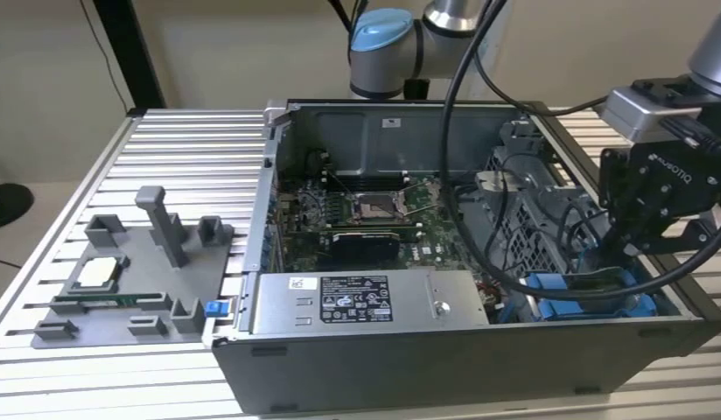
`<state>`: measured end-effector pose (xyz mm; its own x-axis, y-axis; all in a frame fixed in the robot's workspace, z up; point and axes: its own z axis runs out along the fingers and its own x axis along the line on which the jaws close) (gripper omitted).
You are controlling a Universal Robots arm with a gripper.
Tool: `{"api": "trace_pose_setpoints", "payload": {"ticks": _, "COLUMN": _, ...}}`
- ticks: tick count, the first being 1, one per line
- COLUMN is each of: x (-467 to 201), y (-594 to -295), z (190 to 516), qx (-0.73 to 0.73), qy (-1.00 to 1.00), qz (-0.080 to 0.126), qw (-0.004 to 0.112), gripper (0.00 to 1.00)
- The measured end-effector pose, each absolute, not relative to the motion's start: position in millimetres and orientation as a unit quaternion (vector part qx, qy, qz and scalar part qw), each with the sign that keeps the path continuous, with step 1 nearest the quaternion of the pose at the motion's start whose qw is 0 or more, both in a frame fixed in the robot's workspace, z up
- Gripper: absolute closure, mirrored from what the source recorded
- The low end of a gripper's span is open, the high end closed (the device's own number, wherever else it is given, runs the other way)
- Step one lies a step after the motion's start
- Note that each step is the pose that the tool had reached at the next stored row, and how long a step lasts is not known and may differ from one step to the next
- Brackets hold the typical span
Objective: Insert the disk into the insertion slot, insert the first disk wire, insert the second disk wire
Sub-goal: 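Insert the first disk wire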
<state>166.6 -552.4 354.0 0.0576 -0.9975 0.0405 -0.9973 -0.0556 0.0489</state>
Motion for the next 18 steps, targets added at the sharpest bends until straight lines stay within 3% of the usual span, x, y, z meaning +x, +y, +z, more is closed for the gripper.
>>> {"api": "trace_pose_setpoints", "payload": {"ticks": 18, "x": 166.7, "y": -555.5, "z": 347.3, "qx": 0.722, "qy": -0.691, "qz": -0.002, "qw": 0.032, "gripper": 1.0}}
